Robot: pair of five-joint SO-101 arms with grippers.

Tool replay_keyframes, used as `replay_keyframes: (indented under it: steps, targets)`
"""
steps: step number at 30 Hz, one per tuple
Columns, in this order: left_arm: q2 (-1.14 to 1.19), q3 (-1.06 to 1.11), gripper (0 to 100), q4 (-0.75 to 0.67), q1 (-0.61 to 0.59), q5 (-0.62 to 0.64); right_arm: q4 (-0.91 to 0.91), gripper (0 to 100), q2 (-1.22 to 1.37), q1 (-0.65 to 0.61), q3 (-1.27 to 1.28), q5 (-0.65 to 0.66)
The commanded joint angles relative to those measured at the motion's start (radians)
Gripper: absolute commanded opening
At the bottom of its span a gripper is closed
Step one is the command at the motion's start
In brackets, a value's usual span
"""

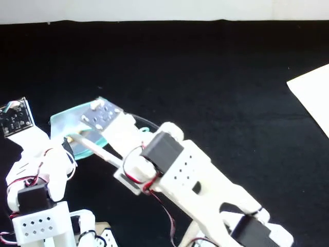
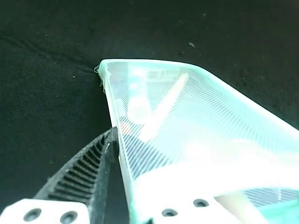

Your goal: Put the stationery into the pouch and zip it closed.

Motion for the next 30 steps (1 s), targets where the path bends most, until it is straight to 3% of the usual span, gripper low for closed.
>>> replay_keyframes:
  steps: [1, 8, 15, 19, 23, 30]
  targets:
    - [0.01, 0.07, 1, 0.003, 0.041, 0.003, 0.01, 0.6, 0.079, -0.007, -0.174, -0.028]
    - [0.01, 0.07, 1, 0.002, 0.073, 0.005, -0.001, 0.6, 0.211, -0.008, -0.437, -0.091]
    - [0.01, 0.07, 1, 0.002, 0.073, 0.005, -0.217, 1.6, 0.278, -0.039, -0.489, -0.169]
    - [0.01, 0.065, 1, 0.002, 0.071, 0.006, -0.265, 16.5, 0.28, -0.085, -0.487, -0.258]
    - [0.01, 0.061, 1, -0.002, 0.068, 0.015, -0.312, 31.8, 0.278, -0.087, -0.49, -0.267]
    - [0.01, -0.093, 1, 0.009, 0.073, 0.15, -0.262, 32.1, 0.222, -0.064, -0.496, -0.267]
